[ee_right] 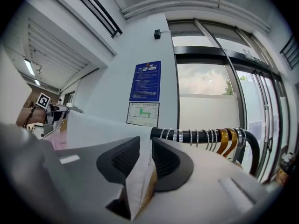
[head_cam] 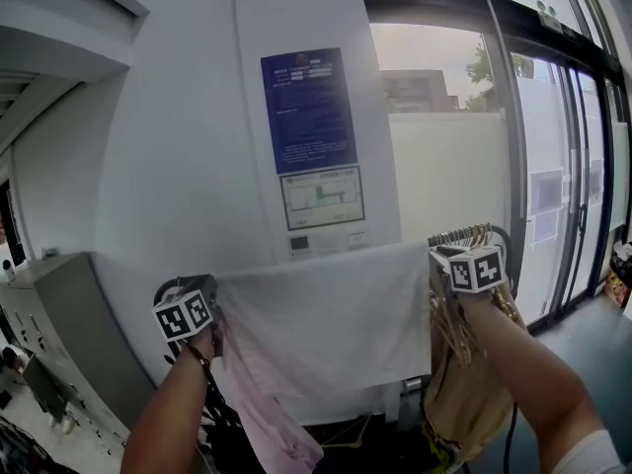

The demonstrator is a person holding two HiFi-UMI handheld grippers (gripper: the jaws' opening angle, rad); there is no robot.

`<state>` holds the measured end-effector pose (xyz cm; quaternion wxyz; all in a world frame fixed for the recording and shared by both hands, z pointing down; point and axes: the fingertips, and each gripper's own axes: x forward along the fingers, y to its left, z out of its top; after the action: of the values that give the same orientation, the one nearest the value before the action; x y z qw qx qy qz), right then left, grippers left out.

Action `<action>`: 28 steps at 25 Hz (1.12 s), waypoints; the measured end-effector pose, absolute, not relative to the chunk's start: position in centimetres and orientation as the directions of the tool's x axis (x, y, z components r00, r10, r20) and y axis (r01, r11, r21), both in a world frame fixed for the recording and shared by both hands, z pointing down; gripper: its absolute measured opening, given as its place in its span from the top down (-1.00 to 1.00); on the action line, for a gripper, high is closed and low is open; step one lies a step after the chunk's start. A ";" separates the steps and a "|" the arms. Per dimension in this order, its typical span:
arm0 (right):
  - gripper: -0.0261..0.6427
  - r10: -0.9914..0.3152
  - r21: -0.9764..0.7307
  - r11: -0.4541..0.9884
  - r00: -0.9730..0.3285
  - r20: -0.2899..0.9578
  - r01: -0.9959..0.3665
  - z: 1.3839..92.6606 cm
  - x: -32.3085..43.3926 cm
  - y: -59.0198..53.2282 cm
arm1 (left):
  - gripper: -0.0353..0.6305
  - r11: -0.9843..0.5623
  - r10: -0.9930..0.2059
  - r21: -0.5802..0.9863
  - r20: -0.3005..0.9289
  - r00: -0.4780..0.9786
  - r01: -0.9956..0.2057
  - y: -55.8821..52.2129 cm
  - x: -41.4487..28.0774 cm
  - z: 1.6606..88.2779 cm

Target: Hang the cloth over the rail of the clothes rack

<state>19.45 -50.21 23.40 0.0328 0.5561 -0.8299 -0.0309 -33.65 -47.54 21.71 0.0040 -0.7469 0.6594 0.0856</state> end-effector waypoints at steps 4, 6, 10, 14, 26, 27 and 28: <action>0.69 -0.913 0.096 0.407 -0.407 0.020 -0.908 22.9 18.1 -49.4 | 0.62 -0.144 -0.986 0.084 -0.101 0.135 -0.986 -47.4 -32.4 21.9; 0.79 -0.900 0.101 0.435 -0.436 0.017 -0.895 23.0 16.7 -48.8 | 0.72 -0.163 -0.986 0.050 -0.049 0.160 -0.985 -47.3 -30.7 22.6; 0.92 -0.875 0.134 0.482 -0.484 0.016 -0.866 23.5 13.0 -47.6 | 0.88 -0.219 -0.975 -0.090 -0.019 0.222 -0.971 -46.3 -25.7 22.7; 0.92 -0.843 0.138 0.536 -0.538 0.021 -0.833 24.6 8.3 -46.9 | 0.88 -0.286 -0.957 -0.125 -0.005 0.289 -0.950 -45.7 -20.7 23.4; 0.92 -0.776 0.110 0.626 -0.630 -0.001 -0.772 26.0 -0.3 -45.2 | 0.88 -0.377 -0.926 -0.026 -0.017 0.377 -0.926 -45.6 -12.3 26.3; 0.92 -0.775 0.110 0.628 -0.632 -0.001 -0.771 26.1 -0.5 -45.2 | 0.88 -0.380 -0.925 -0.027 -0.017 0.380 -0.925 -45.7 -12.1 26.3; 0.92 -0.775 0.109 0.628 -0.632 -0.001 -0.771 26.1 -0.6 -45.2 | 0.88 -0.382 -0.924 -0.028 -0.017 0.382 -0.924 -45.7 -12.0 26.3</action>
<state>-0.63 -45.23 26.15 0.0227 0.4285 -0.9019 -0.0494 -12.03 -45.72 26.32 0.0163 -0.8312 0.5557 -0.0006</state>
